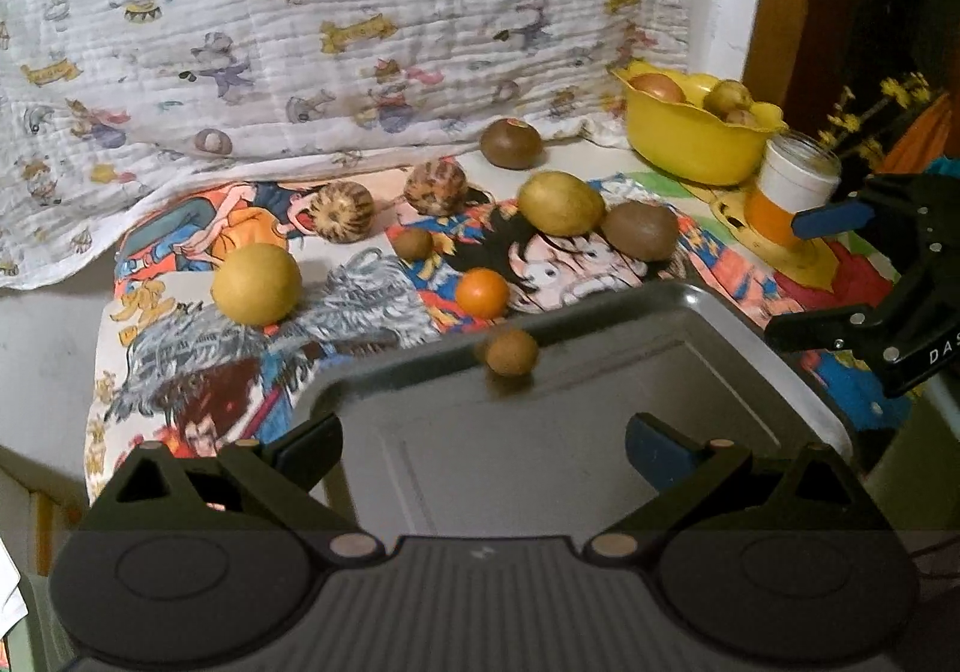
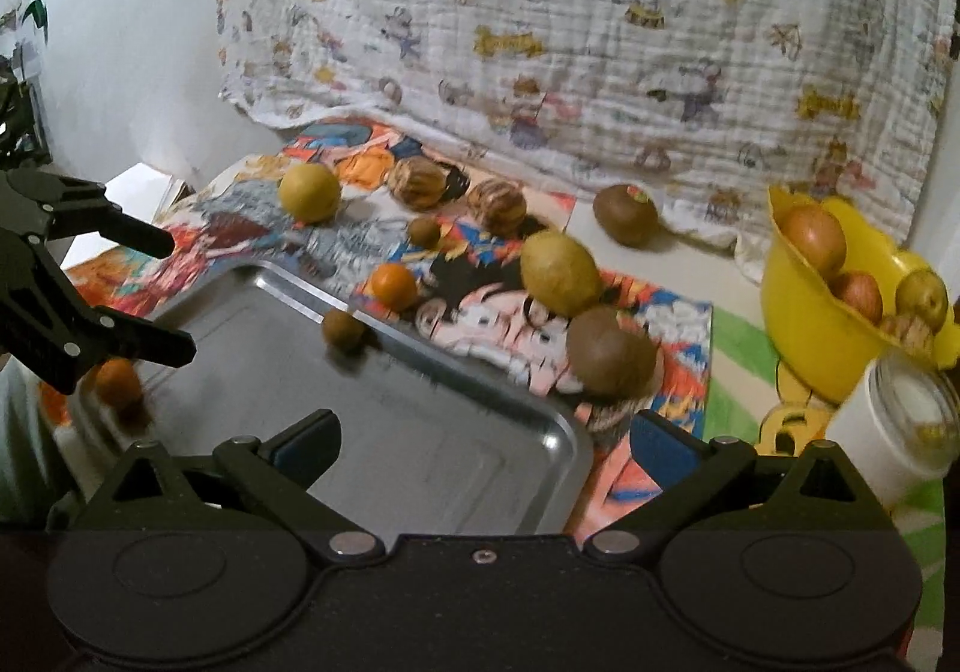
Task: Organize fruits
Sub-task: 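Grasp a large yellow citrus with the left gripper while the right gripper grasps an orange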
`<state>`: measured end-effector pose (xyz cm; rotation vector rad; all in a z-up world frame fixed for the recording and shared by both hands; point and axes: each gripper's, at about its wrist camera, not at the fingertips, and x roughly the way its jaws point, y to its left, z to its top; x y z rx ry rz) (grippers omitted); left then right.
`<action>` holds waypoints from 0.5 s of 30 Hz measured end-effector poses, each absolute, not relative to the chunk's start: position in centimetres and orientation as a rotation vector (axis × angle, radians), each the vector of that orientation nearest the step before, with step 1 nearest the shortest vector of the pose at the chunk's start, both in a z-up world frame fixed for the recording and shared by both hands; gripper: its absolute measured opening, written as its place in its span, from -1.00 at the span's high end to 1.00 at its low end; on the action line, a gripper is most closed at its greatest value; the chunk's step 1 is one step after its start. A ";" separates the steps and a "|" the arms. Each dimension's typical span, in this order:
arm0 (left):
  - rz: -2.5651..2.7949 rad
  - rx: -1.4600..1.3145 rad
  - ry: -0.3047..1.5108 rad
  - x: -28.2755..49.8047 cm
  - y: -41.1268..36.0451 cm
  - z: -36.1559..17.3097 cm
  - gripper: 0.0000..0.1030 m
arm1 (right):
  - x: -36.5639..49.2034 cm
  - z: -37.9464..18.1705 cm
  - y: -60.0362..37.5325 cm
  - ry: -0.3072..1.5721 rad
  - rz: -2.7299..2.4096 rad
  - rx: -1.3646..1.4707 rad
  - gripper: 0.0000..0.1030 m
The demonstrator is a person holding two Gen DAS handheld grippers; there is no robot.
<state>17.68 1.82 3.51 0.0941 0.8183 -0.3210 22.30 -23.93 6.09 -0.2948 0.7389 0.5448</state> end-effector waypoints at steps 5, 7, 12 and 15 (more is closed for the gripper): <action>-0.282 0.071 0.814 20.3 3.4 3.5 -0.99 | 24.7 6.3 -22.6 0.725 0.554 -0.291 -0.99; -0.270 0.058 0.816 21.2 4.1 3.4 -0.99 | 25.6 6.2 -21.8 0.727 0.565 -0.292 -0.99; -0.237 0.029 0.824 23.1 6.2 2.9 -0.99 | 27.3 5.8 -19.5 0.741 0.589 -0.299 -0.99; -0.218 0.016 0.828 24.1 7.5 2.4 -0.99 | 28.1 5.4 -18.1 0.754 0.597 -0.301 -0.99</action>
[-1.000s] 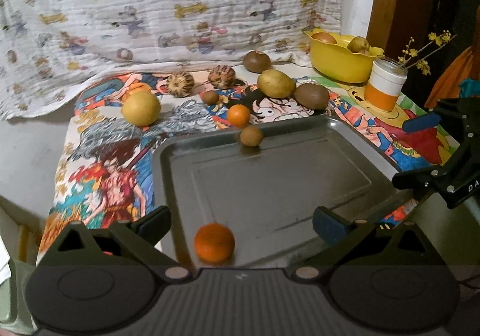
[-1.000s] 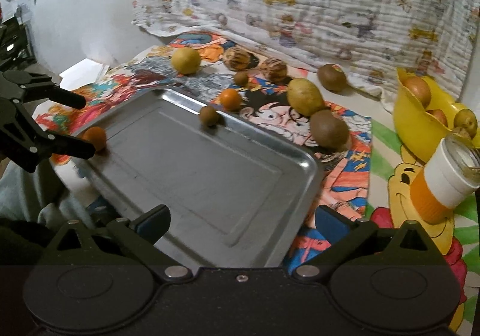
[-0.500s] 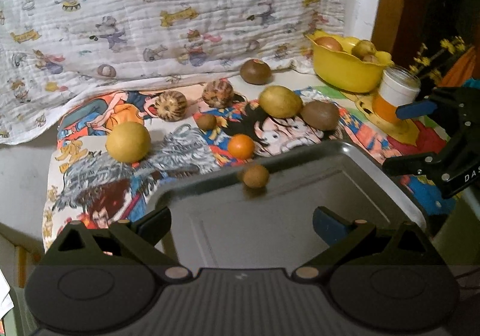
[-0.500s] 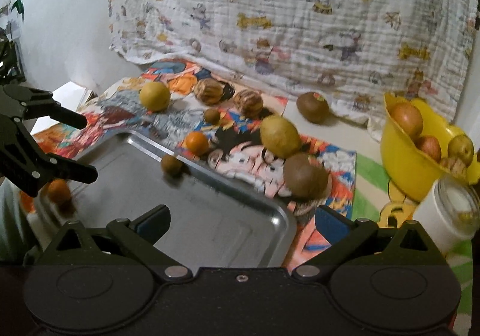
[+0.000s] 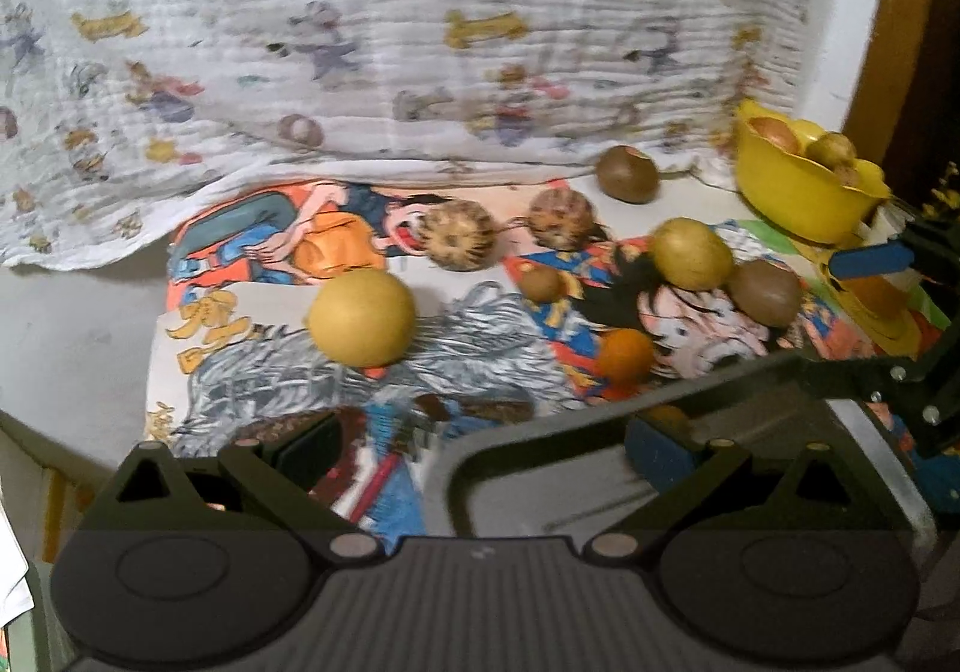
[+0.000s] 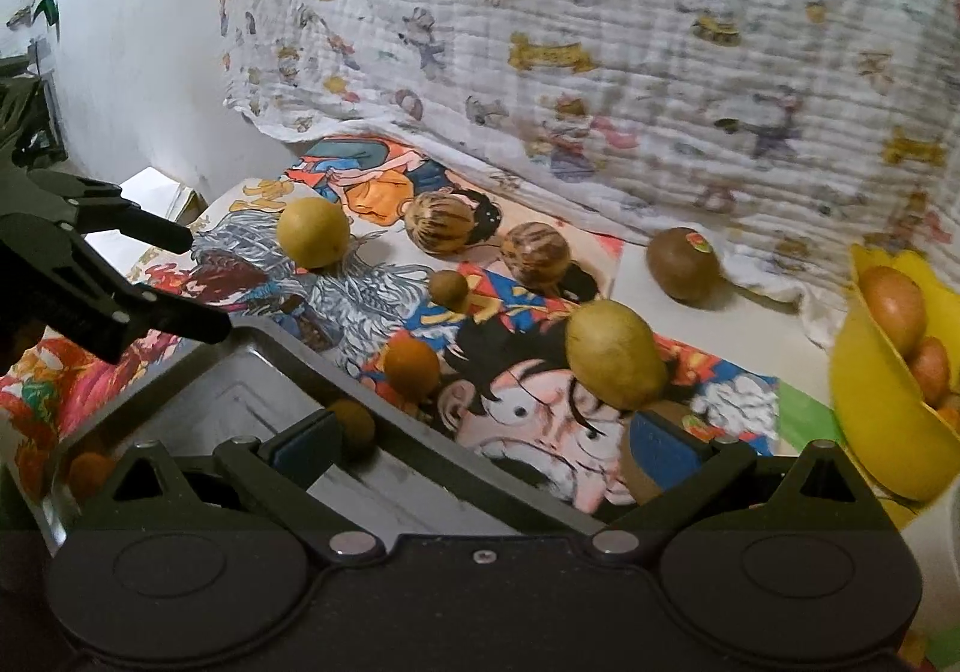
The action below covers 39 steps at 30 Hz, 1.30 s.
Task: Organize fruits
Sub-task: 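Grasp a large yellow citrus with the left gripper while the right gripper grasps an orange, then carry the yellow citrus in the left gripper while the right gripper carries the orange to the tray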
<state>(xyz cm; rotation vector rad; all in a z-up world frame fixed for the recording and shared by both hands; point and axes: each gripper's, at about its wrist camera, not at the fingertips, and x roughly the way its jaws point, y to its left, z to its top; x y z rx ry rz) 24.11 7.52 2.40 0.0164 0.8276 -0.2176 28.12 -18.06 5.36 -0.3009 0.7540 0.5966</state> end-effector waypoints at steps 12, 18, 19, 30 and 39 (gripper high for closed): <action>-0.151 -0.023 0.812 27.8 10.5 0.6 -0.99 | 31.4 3.0 -13.1 0.851 0.562 -0.176 -0.87; -0.144 -0.032 0.813 29.8 10.8 -0.6 -0.99 | 31.9 1.6 -11.7 0.882 0.508 -0.141 -0.64; -0.142 -0.037 0.813 30.0 10.9 -0.8 -0.99 | 32.0 1.3 -11.5 0.889 0.502 -0.136 -0.61; -0.170 -0.077 0.819 31.7 11.3 -2.1 -0.92 | 32.5 -0.3 -10.5 0.918 0.457 -0.114 -0.13; -0.190 -0.107 0.834 32.7 11.5 -2.9 -0.73 | 33.0 -0.9 -9.8 0.927 0.445 -0.112 0.12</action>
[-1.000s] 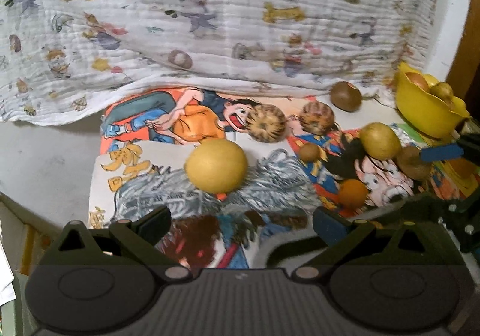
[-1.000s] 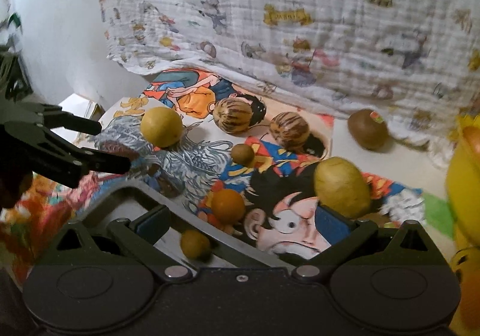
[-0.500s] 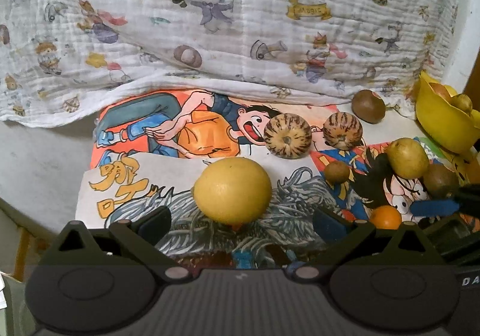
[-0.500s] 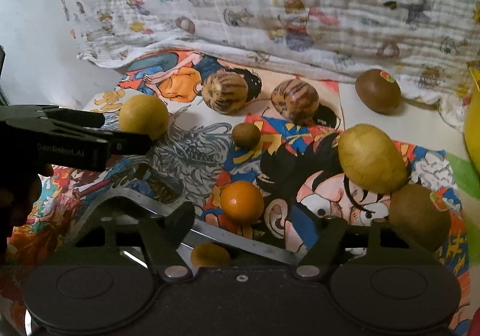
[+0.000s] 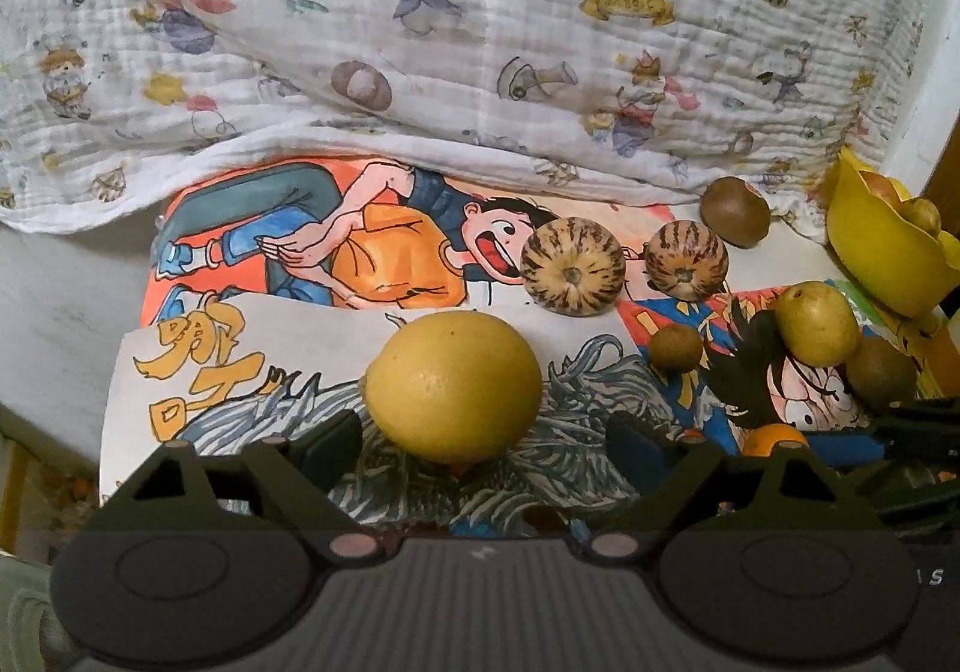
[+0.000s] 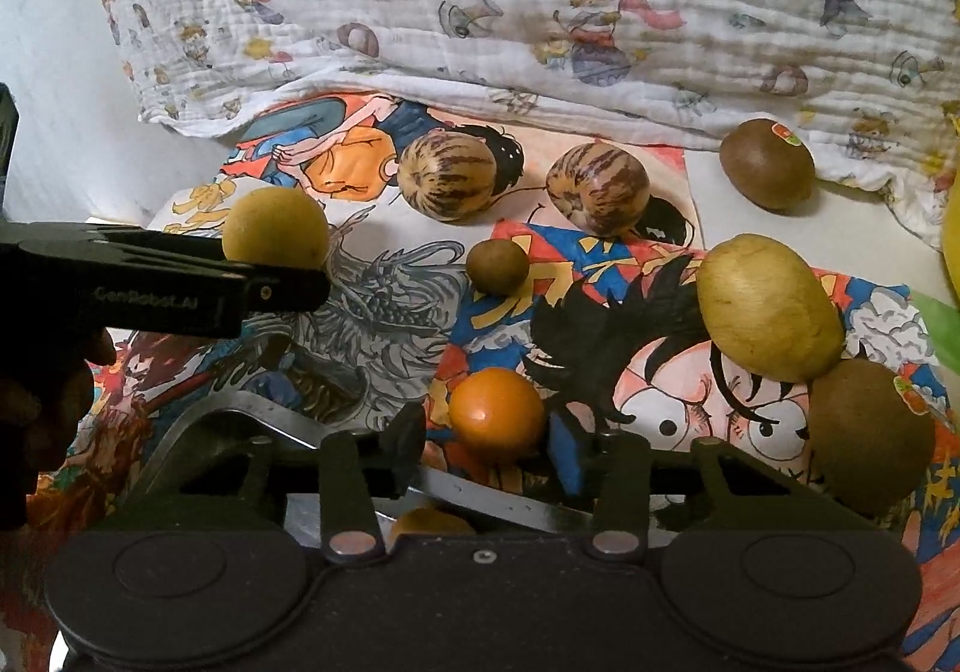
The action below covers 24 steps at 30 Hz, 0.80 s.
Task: Organize fruits
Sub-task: 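Carry the yellow citrus in the left gripper while the right gripper carries the orange to the tray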
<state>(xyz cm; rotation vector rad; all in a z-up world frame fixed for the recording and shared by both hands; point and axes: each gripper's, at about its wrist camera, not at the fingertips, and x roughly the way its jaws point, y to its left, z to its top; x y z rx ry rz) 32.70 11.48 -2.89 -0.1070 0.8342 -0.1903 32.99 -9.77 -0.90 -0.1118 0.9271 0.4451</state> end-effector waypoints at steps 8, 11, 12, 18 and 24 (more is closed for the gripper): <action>-0.187 -0.134 0.830 33.3 11.8 -3.1 -0.55 | 33.1 -1.0 -9.6 0.922 0.432 -0.126 0.23; -0.184 -0.135 0.828 33.3 11.8 -3.1 -0.48 | 33.1 -1.0 -9.5 0.920 0.432 -0.128 0.25; -0.181 -0.134 0.829 33.4 11.8 -3.2 -0.45 | 33.1 -1.0 -9.5 0.919 0.431 -0.130 0.26; -0.156 -0.083 0.831 33.4 11.4 -3.3 -0.27 | 33.3 -1.1 -9.2 0.909 0.424 -0.135 0.28; -0.147 -0.057 0.827 33.2 11.1 -3.2 -0.24 | 33.4 -1.1 -9.2 0.903 0.424 -0.134 0.29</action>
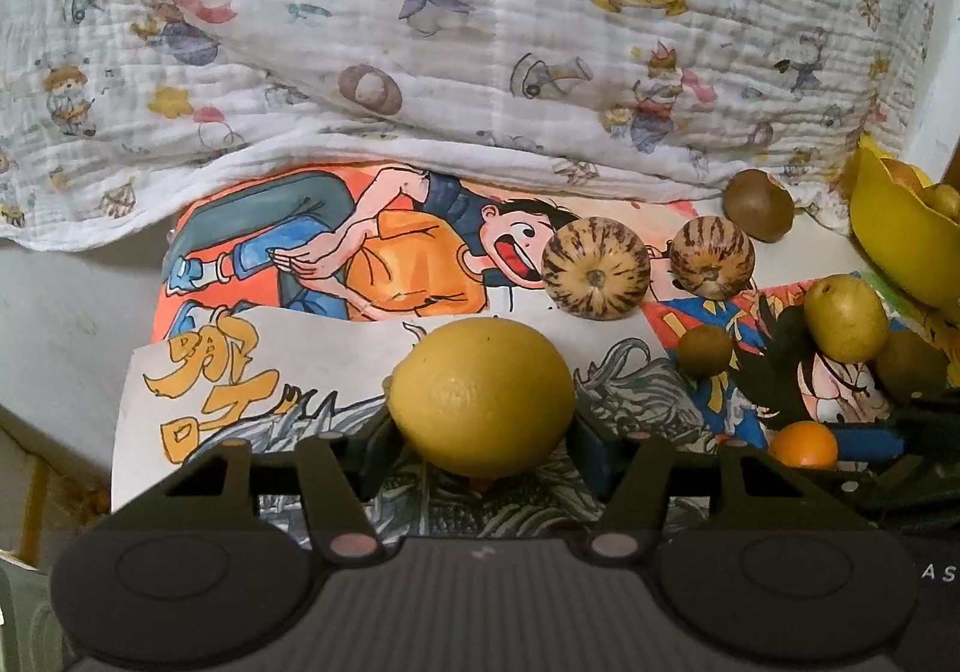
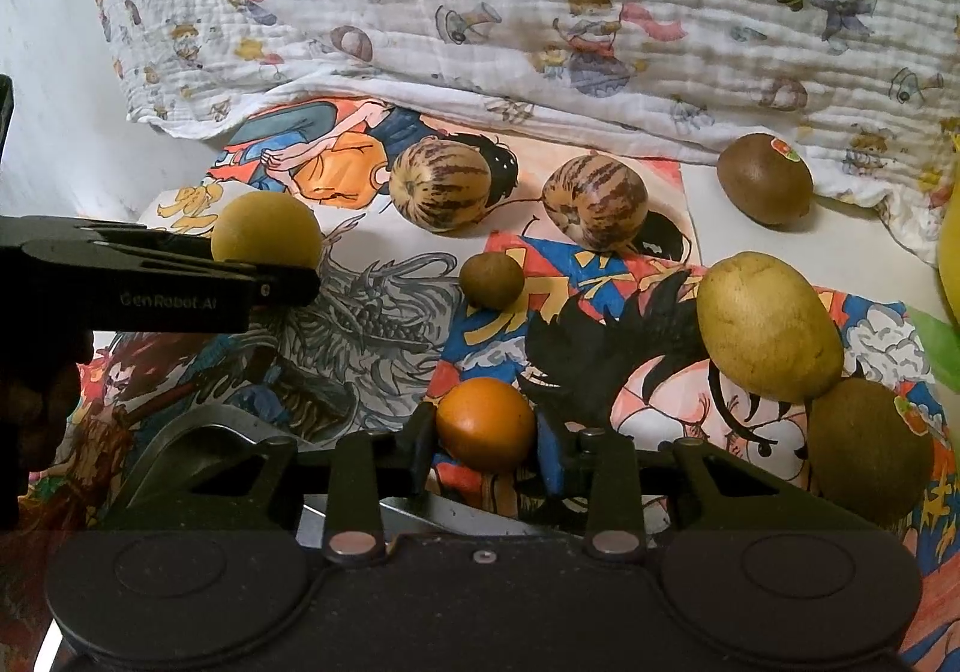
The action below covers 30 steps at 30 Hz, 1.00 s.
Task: Organize fruits
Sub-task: 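Carry the yellow citrus in the left gripper while the right gripper carries the orange to the tray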
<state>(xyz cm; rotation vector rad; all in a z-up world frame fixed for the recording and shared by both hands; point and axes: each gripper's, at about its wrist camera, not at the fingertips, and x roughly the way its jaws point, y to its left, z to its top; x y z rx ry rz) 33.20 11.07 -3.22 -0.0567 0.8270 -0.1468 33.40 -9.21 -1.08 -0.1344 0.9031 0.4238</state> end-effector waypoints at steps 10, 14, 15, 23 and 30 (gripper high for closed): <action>-0.153 -0.097 0.827 32.1 10.8 -2.9 -0.23 | 32.6 -0.3 -9.6 0.872 0.448 -0.119 0.29; -0.164 -0.114 0.822 31.1 10.4 -2.4 -0.23 | 32.0 0.2 -9.9 0.856 0.466 -0.104 0.29; -0.165 -0.115 0.820 30.8 10.3 -2.2 -0.22 | 31.8 0.3 -9.9 0.852 0.471 -0.101 0.29; -0.168 -0.133 0.787 28.2 9.3 -0.6 -0.22 | 30.2 1.7 -10.6 0.818 0.503 -0.095 0.29; -0.183 -0.140 0.756 25.3 8.4 0.8 -0.22 | 27.8 2.8 -11.8 0.793 0.516 -0.090 0.29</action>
